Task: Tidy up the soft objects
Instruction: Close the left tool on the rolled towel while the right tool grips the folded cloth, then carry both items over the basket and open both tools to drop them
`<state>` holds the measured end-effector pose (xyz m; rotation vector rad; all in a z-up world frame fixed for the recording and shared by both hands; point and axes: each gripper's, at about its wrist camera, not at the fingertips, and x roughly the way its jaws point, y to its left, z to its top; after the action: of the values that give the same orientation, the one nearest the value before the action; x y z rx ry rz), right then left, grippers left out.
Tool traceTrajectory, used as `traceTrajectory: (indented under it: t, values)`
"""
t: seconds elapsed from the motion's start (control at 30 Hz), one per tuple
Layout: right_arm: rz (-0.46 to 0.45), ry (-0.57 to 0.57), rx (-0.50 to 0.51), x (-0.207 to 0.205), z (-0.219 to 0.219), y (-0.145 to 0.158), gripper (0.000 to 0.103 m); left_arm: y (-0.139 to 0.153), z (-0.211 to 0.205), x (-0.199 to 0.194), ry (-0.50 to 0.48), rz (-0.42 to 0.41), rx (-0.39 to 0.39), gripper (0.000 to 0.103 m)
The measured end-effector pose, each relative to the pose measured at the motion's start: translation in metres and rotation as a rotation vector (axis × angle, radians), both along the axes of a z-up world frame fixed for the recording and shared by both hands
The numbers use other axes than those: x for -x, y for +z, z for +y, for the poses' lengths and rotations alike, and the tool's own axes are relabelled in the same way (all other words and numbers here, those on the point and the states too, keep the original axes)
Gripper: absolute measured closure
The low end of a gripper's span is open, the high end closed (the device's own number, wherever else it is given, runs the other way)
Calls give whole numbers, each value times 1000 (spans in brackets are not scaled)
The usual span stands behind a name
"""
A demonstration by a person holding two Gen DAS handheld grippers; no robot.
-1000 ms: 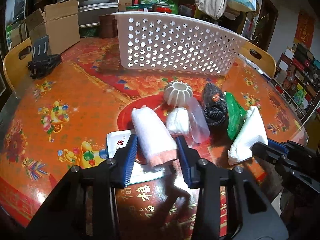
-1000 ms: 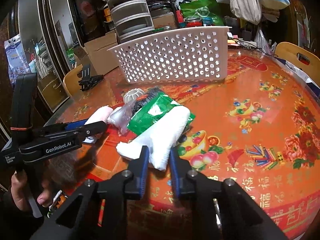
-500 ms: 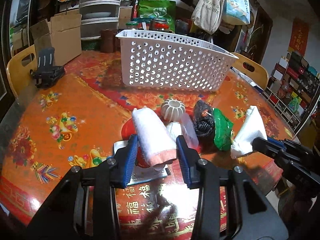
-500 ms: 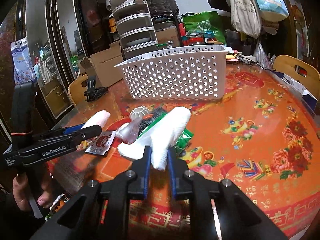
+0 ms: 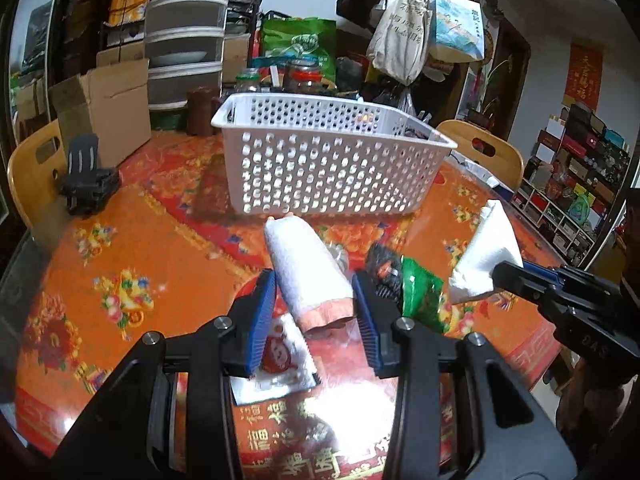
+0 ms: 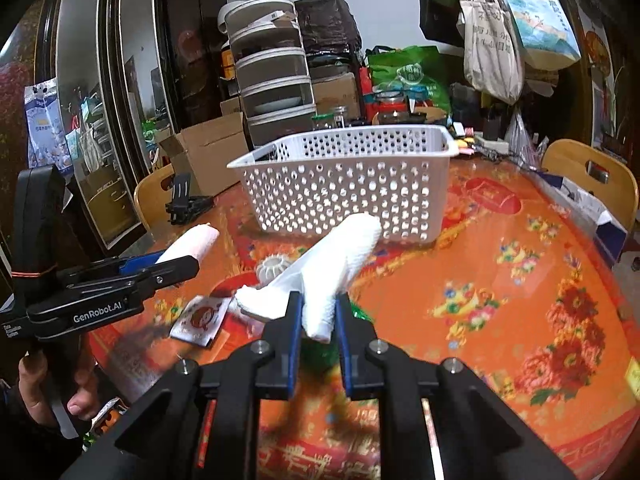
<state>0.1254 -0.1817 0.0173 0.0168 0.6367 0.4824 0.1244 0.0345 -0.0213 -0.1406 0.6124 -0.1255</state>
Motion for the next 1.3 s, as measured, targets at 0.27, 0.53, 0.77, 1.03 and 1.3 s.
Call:
traceTrajectory:
  t: [0.27, 0.53, 0.77, 1.03, 1.3]
  values:
    - [-38, 9, 13, -23, 1, 25, 89, 34, -4, -20, -30, -37, -19, 66]
    - [-50, 6, 4, -54, 0, 49, 89, 69, -5, -48, -49, -63, -32, 66]
    - [-45, 12, -14, -88, 2, 70, 89, 92, -6, -86, -61, -52, -30, 66]
    - [-12, -4, -17, -137, 6, 90, 89, 110, -4, -154, -45, -4, -48, 66]
    - [73, -34, 48, -199, 24, 82, 89, 104, 2, -235, -29, 108, -40, 68]
